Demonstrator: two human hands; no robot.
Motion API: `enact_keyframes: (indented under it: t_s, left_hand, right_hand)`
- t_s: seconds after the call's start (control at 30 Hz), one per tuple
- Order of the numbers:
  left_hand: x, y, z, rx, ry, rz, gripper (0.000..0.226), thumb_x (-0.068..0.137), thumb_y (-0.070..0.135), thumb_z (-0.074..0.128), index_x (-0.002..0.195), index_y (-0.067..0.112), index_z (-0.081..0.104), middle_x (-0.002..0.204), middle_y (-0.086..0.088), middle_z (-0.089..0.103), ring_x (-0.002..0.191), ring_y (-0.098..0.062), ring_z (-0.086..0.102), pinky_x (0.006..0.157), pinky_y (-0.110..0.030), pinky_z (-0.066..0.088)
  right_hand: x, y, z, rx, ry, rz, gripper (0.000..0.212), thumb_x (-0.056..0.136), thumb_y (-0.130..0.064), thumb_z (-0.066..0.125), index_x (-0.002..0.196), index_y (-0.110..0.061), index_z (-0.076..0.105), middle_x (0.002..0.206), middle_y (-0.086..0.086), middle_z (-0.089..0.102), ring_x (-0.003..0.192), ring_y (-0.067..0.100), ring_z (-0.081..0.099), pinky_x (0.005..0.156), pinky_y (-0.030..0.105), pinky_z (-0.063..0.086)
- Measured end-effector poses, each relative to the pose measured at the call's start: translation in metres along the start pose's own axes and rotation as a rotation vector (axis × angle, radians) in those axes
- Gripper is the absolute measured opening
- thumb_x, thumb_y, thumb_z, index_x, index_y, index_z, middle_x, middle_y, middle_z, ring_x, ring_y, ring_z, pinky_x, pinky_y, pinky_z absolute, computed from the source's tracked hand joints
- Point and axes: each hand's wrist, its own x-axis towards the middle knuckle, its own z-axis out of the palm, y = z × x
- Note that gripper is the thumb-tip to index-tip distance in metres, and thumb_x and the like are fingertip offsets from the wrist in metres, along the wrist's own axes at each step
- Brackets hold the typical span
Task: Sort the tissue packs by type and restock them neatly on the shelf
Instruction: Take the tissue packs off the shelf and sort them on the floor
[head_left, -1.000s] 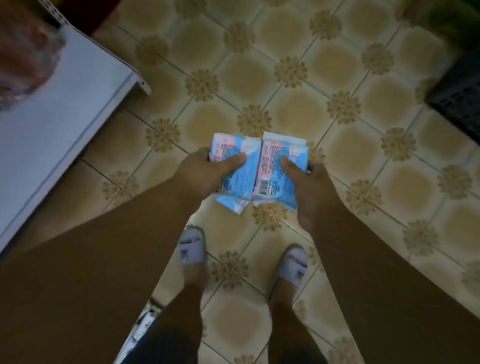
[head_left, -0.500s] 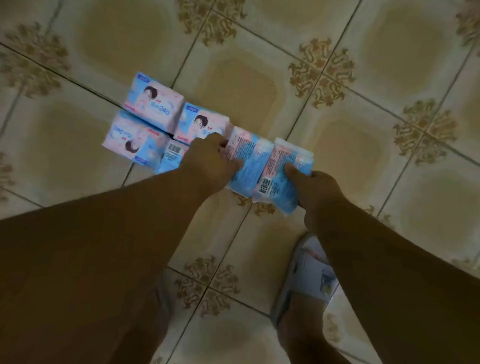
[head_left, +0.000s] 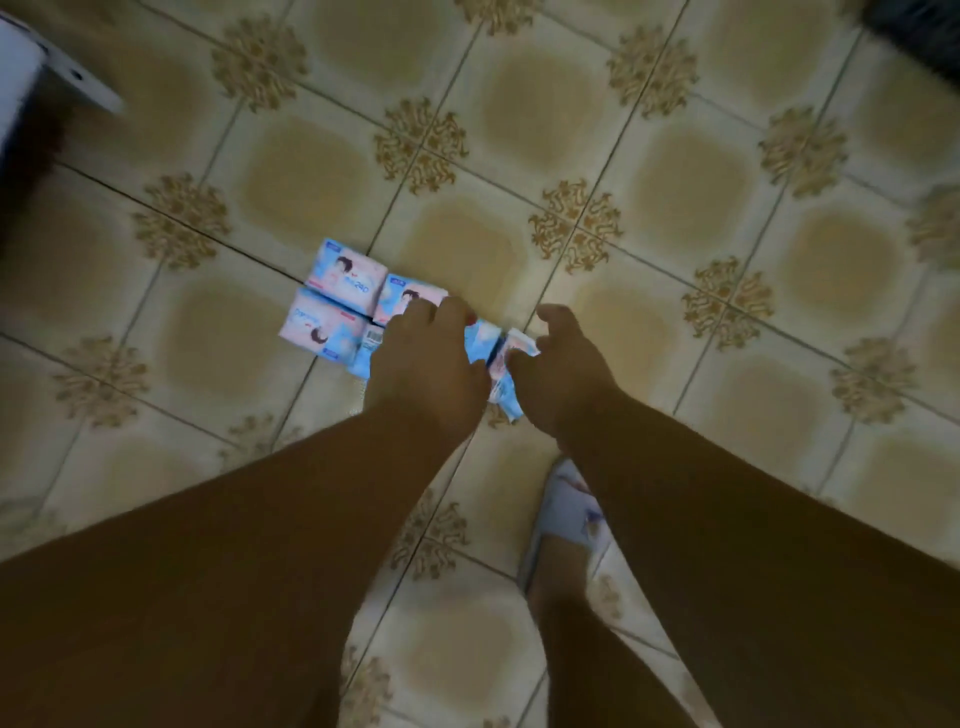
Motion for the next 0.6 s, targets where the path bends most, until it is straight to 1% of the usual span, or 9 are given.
enact_keyframes:
  t_s: [0.03,0.1,0.2,0.27,0.33,0.4,0.47,0.57,0.6]
  left_hand:
    - [-0.022,0.018,-0.037,-0.022,0.058,0.037,0.04,0.086,0.022,0.064,0.124,0.018,0.055,0.122,-0.01,0.052,0.113,-0.032,0.049,0.091,-0.045,0.044]
    - [-0.064,0.05,-0.115,-0.068,0.155,0.066,0.04,0.084,0.018,0.065,0.123,0.017,0.057,0.122,-0.011,0.053,0.112,-0.033,0.05,0.089,-0.046,0.045]
    - [-0.119,0.09,-0.228,-0.113,0.305,0.079,0.041,0.08,0.021,0.059,0.121,0.017,0.059,0.119,-0.008,0.057,0.109,-0.031,0.054,0.09,-0.042,0.046]
    - [-0.147,0.114,-0.3,-0.1,0.411,0.099,0.041,0.078,0.021,0.061,0.12,0.019,0.06,0.119,-0.004,0.059,0.108,-0.027,0.056,0.091,-0.037,0.044]
    - [-0.178,0.136,-0.371,-0.077,0.544,0.091,0.041,0.078,0.019,0.065,0.119,0.021,0.061,0.117,-0.001,0.06,0.107,-0.025,0.057,0.089,-0.036,0.044]
    - [-0.213,0.154,-0.444,-0.074,0.742,0.065,0.041,0.077,0.02,0.063,0.118,0.021,0.062,0.115,0.0,0.06,0.107,-0.023,0.056,0.09,-0.034,0.044]
    - [-0.254,0.163,-0.511,-0.057,0.911,0.044,0.043,0.079,0.018,0.064,0.122,0.019,0.059,0.118,0.0,0.057,0.11,-0.021,0.056,0.094,-0.032,0.043]
    - [-0.322,0.166,-0.595,-0.058,1.116,-0.002,0.045,0.085,0.018,0.063,0.128,0.024,0.052,0.126,0.004,0.05,0.113,-0.017,0.055,0.093,-0.035,0.047]
    - [-0.345,0.163,-0.618,-0.046,1.177,-0.031,0.043,0.088,0.021,0.061,0.129,0.027,0.05,0.128,0.007,0.048,0.114,-0.014,0.053,0.091,-0.033,0.046]
  right_hand:
    - [-0.033,-0.029,-0.018,-0.022,0.002,-0.085,0.058,0.094,-0.017,0.056,0.148,-0.021,0.034,0.136,0.011,0.051,0.122,0.028,0.053,0.093,0.03,0.043]
    - [-0.101,-0.087,-0.054,-0.054,0.036,-0.227,0.056,0.094,-0.015,0.054,0.147,-0.026,0.036,0.137,0.009,0.05,0.118,0.025,0.055,0.087,0.025,0.04]
    - [-0.197,-0.173,-0.103,-0.108,0.089,-0.475,0.052,0.093,-0.015,0.054,0.142,-0.029,0.042,0.132,0.006,0.049,0.109,0.022,0.058,0.089,0.029,0.044]
    - [-0.253,-0.227,-0.13,-0.166,0.108,-0.654,0.052,0.092,-0.015,0.056,0.141,-0.027,0.044,0.133,0.004,0.046,0.11,0.022,0.056,0.091,0.031,0.045]
    - [-0.305,-0.28,-0.152,-0.225,0.146,-0.846,0.053,0.089,-0.017,0.059,0.14,-0.024,0.047,0.131,0.005,0.046,0.112,0.024,0.054,0.096,0.035,0.045]
    - [-0.353,-0.339,-0.17,-0.274,0.166,-1.032,0.054,0.086,-0.018,0.062,0.138,-0.02,0.05,0.128,0.007,0.047,0.114,0.026,0.053,0.098,0.039,0.045]
    - [-0.404,-0.399,-0.182,-0.273,0.18,-1.194,0.054,0.084,-0.019,0.065,0.137,-0.018,0.051,0.127,0.009,0.049,0.114,0.028,0.052,0.098,0.038,0.044]
    - [-0.492,-0.479,-0.183,-0.22,0.183,-1.415,0.053,0.087,-0.022,0.064,0.137,-0.022,0.048,0.123,0.004,0.049,0.106,0.021,0.052,0.092,0.036,0.045]
    - [-0.521,-0.5,-0.178,-0.2,0.162,-1.483,0.052,0.088,-0.023,0.063,0.137,-0.024,0.047,0.121,0.002,0.047,0.103,0.018,0.051,0.09,0.036,0.046]
